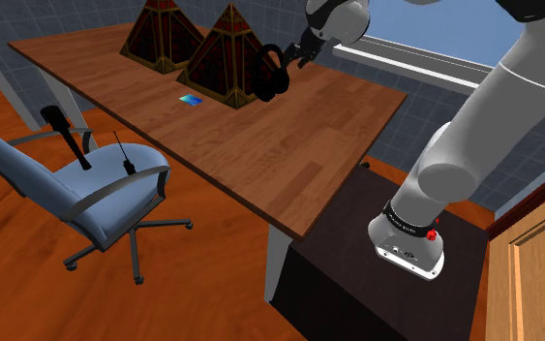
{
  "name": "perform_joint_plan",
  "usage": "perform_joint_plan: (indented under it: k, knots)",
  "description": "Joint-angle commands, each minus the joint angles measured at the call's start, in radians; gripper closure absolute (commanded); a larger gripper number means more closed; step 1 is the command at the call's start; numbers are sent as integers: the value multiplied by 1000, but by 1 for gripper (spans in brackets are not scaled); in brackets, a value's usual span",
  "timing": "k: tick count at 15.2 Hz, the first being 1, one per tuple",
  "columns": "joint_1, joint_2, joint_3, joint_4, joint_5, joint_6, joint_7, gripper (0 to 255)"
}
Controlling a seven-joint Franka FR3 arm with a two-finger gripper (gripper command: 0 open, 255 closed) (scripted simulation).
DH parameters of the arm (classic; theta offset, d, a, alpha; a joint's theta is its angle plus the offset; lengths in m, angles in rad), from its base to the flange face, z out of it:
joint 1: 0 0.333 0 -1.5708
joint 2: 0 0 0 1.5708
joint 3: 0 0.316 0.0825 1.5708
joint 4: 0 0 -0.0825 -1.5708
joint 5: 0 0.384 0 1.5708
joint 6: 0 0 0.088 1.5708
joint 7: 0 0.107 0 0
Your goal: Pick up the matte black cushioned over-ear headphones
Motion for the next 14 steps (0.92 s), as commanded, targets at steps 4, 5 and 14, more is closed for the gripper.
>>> perform_joint_plan:
  k: [4,5,14]
  knots:
    - [0,178,-28,160,275,60,-239,0]
    - [-10,214,-24,197,328,64,-284,0]
    - [-38,280,16,187,481,117,-422,0]
